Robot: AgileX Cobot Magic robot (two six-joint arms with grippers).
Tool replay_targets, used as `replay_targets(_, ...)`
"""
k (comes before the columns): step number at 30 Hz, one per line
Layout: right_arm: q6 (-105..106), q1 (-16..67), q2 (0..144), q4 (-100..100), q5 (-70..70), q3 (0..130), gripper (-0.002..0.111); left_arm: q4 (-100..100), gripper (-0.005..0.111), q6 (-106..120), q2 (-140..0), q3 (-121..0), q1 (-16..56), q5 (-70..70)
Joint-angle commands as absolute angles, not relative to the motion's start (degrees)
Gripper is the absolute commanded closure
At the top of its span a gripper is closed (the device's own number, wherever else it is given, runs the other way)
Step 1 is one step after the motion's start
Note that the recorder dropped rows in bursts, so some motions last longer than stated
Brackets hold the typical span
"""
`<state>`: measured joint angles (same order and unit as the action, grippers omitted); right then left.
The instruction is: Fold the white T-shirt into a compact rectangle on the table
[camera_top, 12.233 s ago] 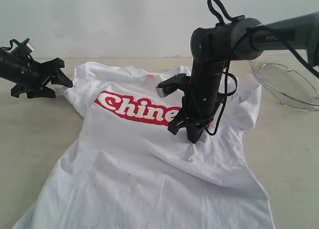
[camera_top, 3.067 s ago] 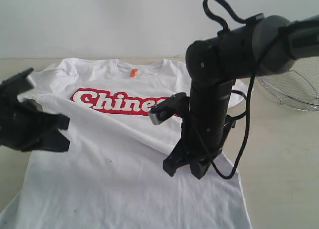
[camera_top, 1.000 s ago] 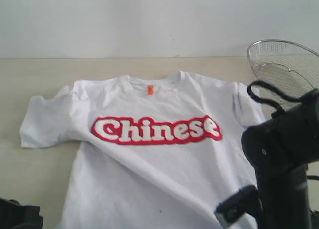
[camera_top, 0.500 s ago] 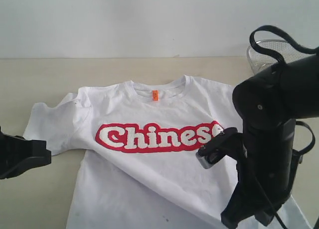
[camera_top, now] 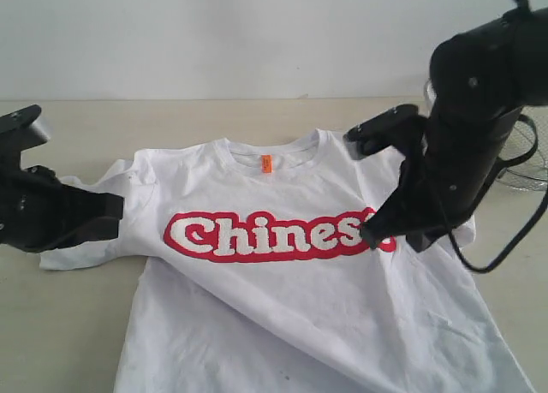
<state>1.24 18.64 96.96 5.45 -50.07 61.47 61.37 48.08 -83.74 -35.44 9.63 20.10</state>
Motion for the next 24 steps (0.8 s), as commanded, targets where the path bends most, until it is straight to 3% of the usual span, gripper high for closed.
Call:
replay_targets(1,8.0,11.8,98.2,-1.0,-49.2,65.1,0.109,68.4,0.102,56.5,-92.6,-41.6,10.0,20.4)
replay_targets(6,16.1,8.6,105.4,-9.5,-49.3,70.7,0.109,74.7,0.102,64.3,-100.1,-50.1,10.0,21.2)
replay_targets(24,17.9,8.6,125.8,-9.7,-52.0,92.1,0.109,74.3,0.102,64.9,-123.4,-71.0,9.9,19.5)
